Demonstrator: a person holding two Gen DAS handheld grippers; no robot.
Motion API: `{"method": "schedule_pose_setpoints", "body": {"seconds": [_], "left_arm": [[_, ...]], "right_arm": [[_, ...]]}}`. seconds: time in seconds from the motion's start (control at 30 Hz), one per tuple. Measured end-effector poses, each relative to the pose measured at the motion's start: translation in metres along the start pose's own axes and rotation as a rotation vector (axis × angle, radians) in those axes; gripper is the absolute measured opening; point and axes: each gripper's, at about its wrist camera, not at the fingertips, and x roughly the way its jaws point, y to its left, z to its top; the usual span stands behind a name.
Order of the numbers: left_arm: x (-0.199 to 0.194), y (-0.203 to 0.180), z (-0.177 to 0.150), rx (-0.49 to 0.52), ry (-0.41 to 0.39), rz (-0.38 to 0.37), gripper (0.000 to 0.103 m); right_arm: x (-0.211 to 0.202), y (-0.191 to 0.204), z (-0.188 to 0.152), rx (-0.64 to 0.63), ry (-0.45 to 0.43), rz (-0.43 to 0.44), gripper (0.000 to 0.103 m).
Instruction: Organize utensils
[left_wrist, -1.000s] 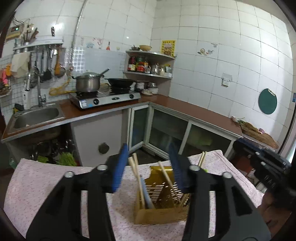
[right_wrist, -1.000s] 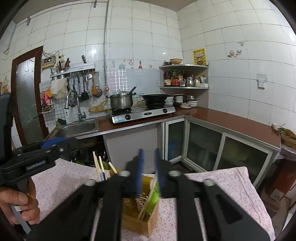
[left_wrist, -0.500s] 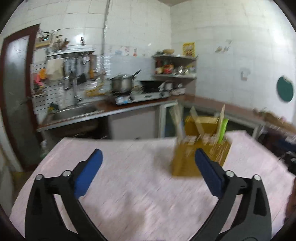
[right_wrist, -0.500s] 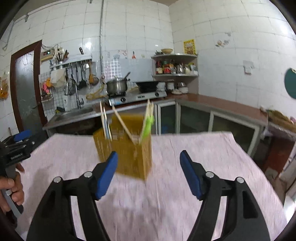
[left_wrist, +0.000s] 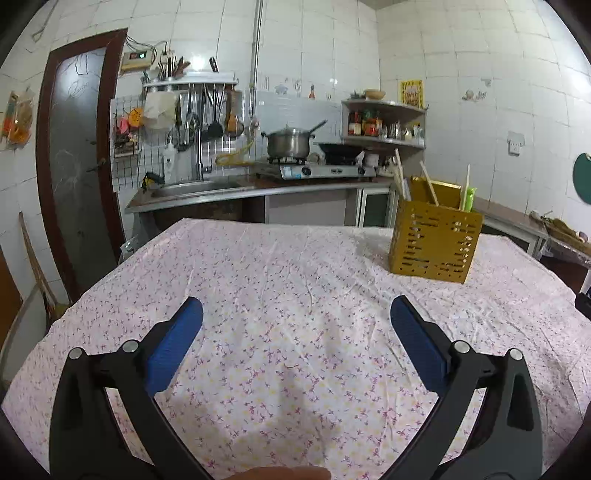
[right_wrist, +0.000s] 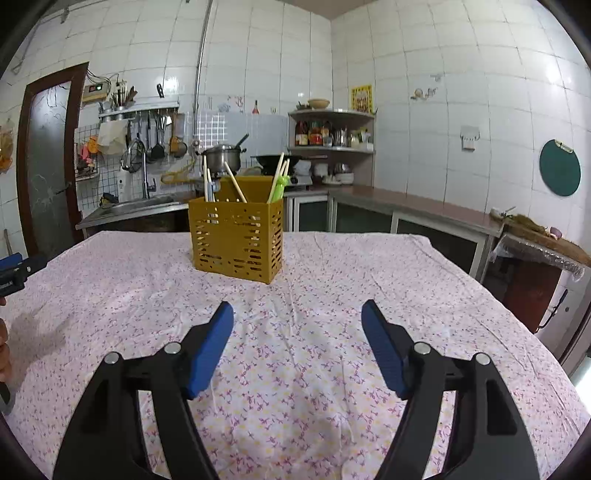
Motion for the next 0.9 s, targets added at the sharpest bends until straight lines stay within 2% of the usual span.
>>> {"method": "schedule_pose_setpoints", "body": {"seconds": [0.1,0.2,0.4,0.6,0.73,0.9], "left_arm": [[-0.008,-0.010,-0.005,0.051,-0.052,0.019,0.098],[-0.009,-0.011,-0.010,0.037,-0.081,0.005,0.098],[-0.010,-0.007,-0.015,-0.003,-0.090,-0.002,0.098],[-0.011,0.009,-0.018,-0.094,-0.087,0.022,0.098],[-0.013,0.005,-0.017,-0.058,-0.110,0.029,0.098],[-0.011,0.006,-0.017,-0.055,-0.102,0.024,0.098]], "right_arm": [[-0.001,0.000,-0.004,0.006,-0.006,-0.004,0.072],[-0.005,-0.005,-0.005,0.032,-0.027,-0.004,0.074],[-0.011,-0.001,-0.007,0.019,-0.055,-0.018,0.077],[-0.015,0.003,-0.009,-0.015,-0.067,-0.036,0.077],[-0.013,-0.005,-0.007,0.041,-0.064,-0.042,0.077],[-0.013,-0.001,-0.007,0.024,-0.064,-0.043,0.077]]}}
